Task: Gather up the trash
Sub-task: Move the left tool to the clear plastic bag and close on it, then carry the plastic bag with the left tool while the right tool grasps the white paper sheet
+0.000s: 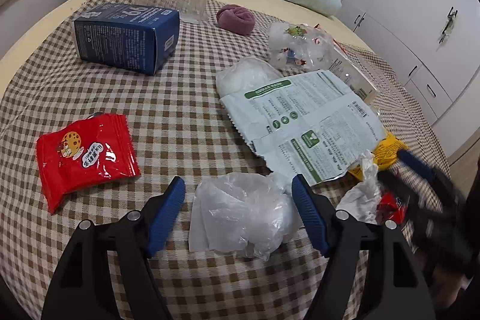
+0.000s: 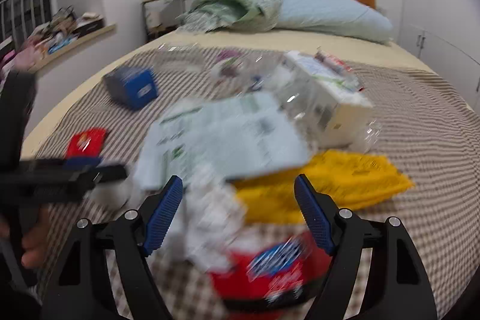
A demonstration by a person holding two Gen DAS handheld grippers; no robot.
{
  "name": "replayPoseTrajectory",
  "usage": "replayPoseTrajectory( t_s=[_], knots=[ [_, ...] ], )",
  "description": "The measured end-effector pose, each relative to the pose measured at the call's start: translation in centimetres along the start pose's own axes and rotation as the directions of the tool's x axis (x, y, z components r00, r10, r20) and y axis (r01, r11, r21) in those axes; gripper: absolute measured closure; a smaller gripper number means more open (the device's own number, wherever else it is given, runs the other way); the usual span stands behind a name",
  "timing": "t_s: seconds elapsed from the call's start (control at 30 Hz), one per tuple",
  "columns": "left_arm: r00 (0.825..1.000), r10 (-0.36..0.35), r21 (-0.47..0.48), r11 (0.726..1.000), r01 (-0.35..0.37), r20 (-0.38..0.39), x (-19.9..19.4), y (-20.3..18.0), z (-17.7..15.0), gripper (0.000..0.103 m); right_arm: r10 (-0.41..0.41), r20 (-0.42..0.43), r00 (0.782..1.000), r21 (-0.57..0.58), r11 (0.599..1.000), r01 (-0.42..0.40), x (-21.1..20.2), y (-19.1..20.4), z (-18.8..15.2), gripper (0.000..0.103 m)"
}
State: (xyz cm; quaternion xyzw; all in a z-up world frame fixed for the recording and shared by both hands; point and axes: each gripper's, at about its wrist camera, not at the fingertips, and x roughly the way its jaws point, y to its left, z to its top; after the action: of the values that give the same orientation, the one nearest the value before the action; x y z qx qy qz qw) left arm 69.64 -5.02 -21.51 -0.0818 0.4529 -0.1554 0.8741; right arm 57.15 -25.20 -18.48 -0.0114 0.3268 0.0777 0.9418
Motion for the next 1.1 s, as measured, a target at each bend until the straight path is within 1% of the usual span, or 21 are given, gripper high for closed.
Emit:
replayPoseTrajectory(
  t_s=[0.03,0.07,0.1,0.13,0.17,0.27,0.33,0.37,0.4,0.43,0.47,0.53,0.67,0.7,0.77,0.83,0.87,0.97,1.0,1.03,1.1],
  knots=[
    [1.0,0.004,0.003,1.0,-0.004,0.002,0.0,0.1,0.0,0.032,-0.003,0.003,1.0,0.019,1.0,0.003,0.4,-0.8,0.6,0.029],
    [1.0,0.009,0.008,1.0,-0.009,0.004,-0.1,0.3,-0.1,0.037,-0.002,-0.003,1.0,0.041,0.999,0.002,0.9,-1.6,1.1,0.029],
    [1.0,0.011,0.017,1.0,-0.011,0.001,-0.1,0.4,-0.3,0.05,0.002,-0.015,1.0,0.063,0.998,-0.001,1.6,-2.4,1.4,0.029],
    [1.0,0.004,0.022,1.0,-0.004,-0.004,-0.2,0.4,-0.4,0.054,0.026,-0.038,0.999,0.092,0.995,-0.023,2.5,-3.4,1.8,0.029],
    [1.0,-0.009,0.023,1.0,0.009,-0.006,-0.4,0.6,-0.6,0.065,0.047,-0.051,0.998,0.12,0.992,-0.041,3.1,-4.2,2.0,0.029],
    [1.0,-0.02,0.031,0.999,0.02,0.008,-1.3,0.8,-0.8,0.081,0.123,-0.093,0.988,0.192,0.976,-0.104,5.0,-5.8,2.5,0.029],
    [1.0,-0.01,0.042,0.999,0.009,0.025,-2.1,0.6,-0.7,0.086,0.189,-0.093,0.978,0.238,0.958,-0.163,5.6,-6.3,2.7,0.044],
    [0.999,-0.002,0.041,0.999,0.0,0.036,-2.5,0.7,-0.7,0.088,0.199,-0.097,0.975,0.244,0.955,-0.171,5.6,-6.2,2.8,0.066],
    [0.999,0.009,0.035,0.999,-0.011,0.047,-3.1,0.8,-0.5,0.088,0.201,-0.099,0.975,0.248,0.953,-0.171,5.4,-6.1,2.9,0.083],
    [0.998,0.017,0.03,0.999,-0.019,0.054,-3.6,0.9,-0.4,0.089,0.216,-0.089,0.972,0.253,0.949,-0.187,5.0,-6.0,3.1,0.093],
    [0.998,0.022,0.026,0.999,-0.023,0.058,-4.1,1.0,-0.3,0.089,0.22,-0.069,0.973,0.257,0.946,-0.196,4.3,-5.9,3.4,0.1],
    [0.996,0.038,0.017,0.999,-0.039,0.078,-5.6,1.0,0.0,0.09,0.214,-0.016,0.977,0.254,0.945,-0.204,2.2,-5.7,4.1,0.103],
    [0.99,0.053,0.031,0.998,-0.058,0.132,-9.1,0.1,0.3,0.091,0.259,0.026,0.966,0.211,0.943,-0.259,-2.4,-4.8,5.8,0.103],
    [0.988,0.053,0.03,0.998,-0.058,0.144,-10.2,-0.2,0.4,0.091,0.273,0.014,0.962,0.198,0.942,-0.271,-2.9,-4.5,6.0,0.103],
    [0.987,0.048,0.018,0.999,-0.052,0.156,-11.6,-0.4,0.4,0.091,0.338,-0.08,0.938,0.178,0.931,-0.32,-2.5,-4.1,6.1,0.102],
    [0.984,0.064,0.005,0.998,-0.066,0.164,-13.0,-0.3,0.1,0.091,0.356,-0.141,0.924,0.21,0.923,-0.323,-0.8,-4.6,5.6,0.059],
    [0.984,0.073,0.001,0.997,-0.074,0.165,-13.5,0.0,-0.1,0.091,0.365,-0.163,0.917,0.228,0.918,-0.325,0.1,-4.9,5.4,0.034],
    [0.983,0.091,-0.006,0.996,-0.091,0.159,-13.8,0.5,-0.7,0.091,0.37,-0.209,0.905,0.258,0.914,-0.314,2.5,-5.9,5.2,0.034],
    [0.983,0.101,-0.008,0.995,-0.101,0.156,-14.0,0.8,-1.1,0.091,0.384,-0.221,0.897,0.264,0.909,-0.324,3.3,-6.1,5.2,0.039],
    [0.983,0.107,-0.008,0.994,-0.107,0.152,-14.1,1.0,-1.3,0.091,0.409,-0.252,0.877,0.284,0.898,-0.337,4.6,-6.2,5.1,0.043],
    [0.983,0.12,-0.014,0.993,-0.119,0.138,-14.1,1.5,-1.4,0.091,0.432,-0.295,0.852,0.325,0.884,-0.335,6.6,-6.5,5.0,0.056]
  ],
)
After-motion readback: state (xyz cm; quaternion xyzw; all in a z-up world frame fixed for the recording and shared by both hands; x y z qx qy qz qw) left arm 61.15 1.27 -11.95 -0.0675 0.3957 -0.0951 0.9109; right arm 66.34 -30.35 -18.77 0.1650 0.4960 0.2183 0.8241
